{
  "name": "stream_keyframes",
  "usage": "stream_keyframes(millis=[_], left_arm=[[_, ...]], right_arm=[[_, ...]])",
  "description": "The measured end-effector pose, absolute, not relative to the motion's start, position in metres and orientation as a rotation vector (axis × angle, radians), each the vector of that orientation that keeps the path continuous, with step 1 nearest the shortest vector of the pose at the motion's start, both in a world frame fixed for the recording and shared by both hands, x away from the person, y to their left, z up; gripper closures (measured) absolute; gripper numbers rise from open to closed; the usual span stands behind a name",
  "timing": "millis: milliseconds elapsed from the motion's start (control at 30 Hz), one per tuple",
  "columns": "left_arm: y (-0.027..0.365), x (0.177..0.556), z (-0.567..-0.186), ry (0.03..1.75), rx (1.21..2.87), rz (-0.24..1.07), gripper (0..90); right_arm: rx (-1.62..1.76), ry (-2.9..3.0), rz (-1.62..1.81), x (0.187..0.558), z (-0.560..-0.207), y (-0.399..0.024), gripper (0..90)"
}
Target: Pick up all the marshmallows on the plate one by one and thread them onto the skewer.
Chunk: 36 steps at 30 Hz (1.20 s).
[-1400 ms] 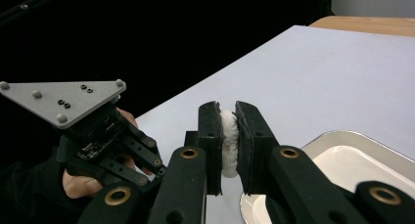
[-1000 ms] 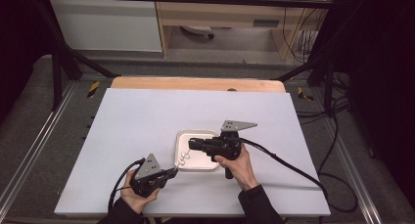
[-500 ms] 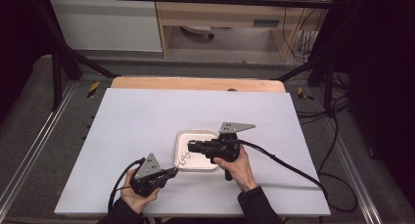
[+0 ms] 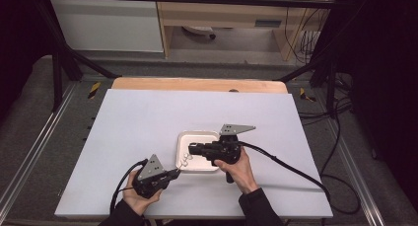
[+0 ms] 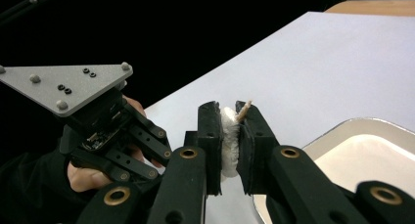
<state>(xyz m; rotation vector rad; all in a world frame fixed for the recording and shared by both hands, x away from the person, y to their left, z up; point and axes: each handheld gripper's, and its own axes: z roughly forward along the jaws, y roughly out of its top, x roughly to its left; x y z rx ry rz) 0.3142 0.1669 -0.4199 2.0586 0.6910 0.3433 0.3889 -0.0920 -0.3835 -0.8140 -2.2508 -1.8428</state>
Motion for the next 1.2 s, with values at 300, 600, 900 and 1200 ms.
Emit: stream_keyframes(millis=[300, 600, 900, 1200], left_arm=[[0.167, 0.317, -0.42, 0.69, 2.041, 0.321, 88.9], [0.174, 0.32, -0.421, 0.73, 2.005, 0.303, 88.8], [0.175, 0.324, -0.421, 0.76, 2.002, 0.306, 88.7], [0.177, 0.327, -0.415, 0.811, 2.014, 0.294, 88.6]], right_arm=[[-0.838, -2.262, -1.817, 0.39, -0.384, -0.092, 79.1], [-0.9, -2.362, -1.876, 0.386, -0.377, -0.11, 43.9], [-1.029, -2.533, -1.741, 0.388, -0.398, -0.147, 15.1], [-1.15, -2.667, -1.591, 0.386, -0.416, -0.18, 3.1]])
